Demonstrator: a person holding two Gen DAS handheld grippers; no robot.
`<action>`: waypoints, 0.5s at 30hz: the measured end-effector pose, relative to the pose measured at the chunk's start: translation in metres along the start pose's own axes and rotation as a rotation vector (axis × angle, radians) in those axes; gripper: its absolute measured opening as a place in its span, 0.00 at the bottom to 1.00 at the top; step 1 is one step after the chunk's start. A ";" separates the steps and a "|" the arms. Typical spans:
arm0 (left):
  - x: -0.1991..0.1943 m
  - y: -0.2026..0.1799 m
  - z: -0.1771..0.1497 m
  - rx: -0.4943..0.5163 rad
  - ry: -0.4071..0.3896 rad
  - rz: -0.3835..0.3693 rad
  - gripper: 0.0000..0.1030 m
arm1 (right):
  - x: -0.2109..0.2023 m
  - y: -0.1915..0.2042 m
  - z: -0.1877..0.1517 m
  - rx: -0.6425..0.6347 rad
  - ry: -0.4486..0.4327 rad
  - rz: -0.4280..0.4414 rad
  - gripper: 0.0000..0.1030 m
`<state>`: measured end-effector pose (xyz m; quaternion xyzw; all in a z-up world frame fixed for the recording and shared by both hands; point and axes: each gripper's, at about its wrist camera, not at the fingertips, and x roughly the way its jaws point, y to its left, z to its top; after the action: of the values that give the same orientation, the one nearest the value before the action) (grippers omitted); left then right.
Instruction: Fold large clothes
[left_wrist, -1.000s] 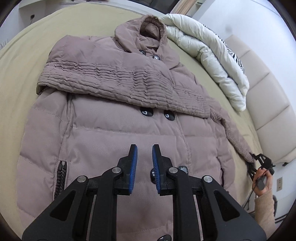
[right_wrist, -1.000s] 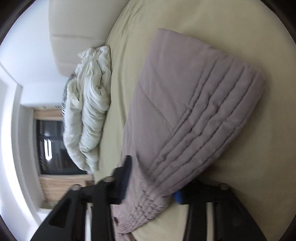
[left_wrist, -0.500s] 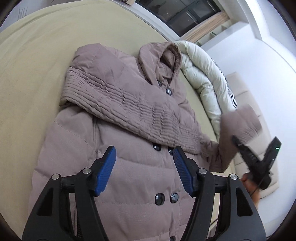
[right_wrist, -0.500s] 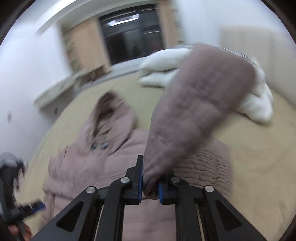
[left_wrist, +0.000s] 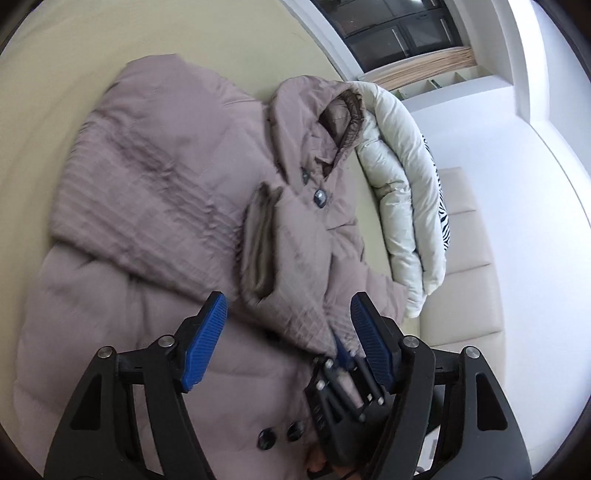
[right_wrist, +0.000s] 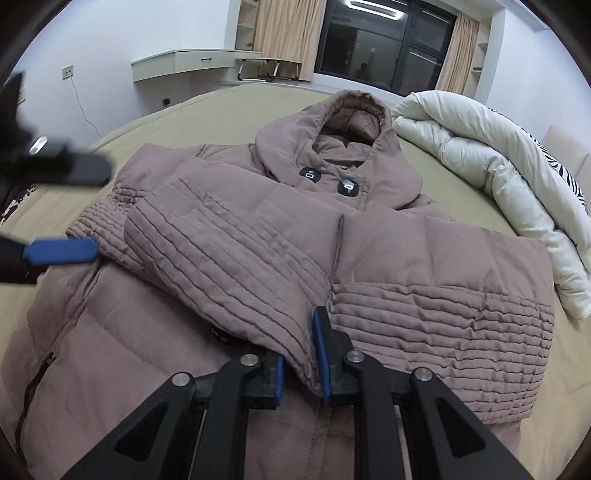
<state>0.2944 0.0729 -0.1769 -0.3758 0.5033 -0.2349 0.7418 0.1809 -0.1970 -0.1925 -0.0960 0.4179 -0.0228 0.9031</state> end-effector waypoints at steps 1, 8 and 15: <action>0.008 -0.006 0.005 0.021 0.018 0.009 0.72 | -0.001 -0.001 0.001 -0.001 -0.001 0.003 0.19; 0.057 -0.013 0.026 0.048 0.129 0.133 0.27 | -0.002 -0.005 0.002 0.024 -0.009 0.035 0.26; 0.041 -0.029 0.022 0.126 0.088 0.124 0.18 | -0.037 -0.022 -0.017 0.119 -0.060 0.176 0.97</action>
<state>0.3315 0.0324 -0.1723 -0.2859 0.5418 -0.2361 0.7543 0.1449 -0.2169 -0.1717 -0.0060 0.3953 0.0348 0.9179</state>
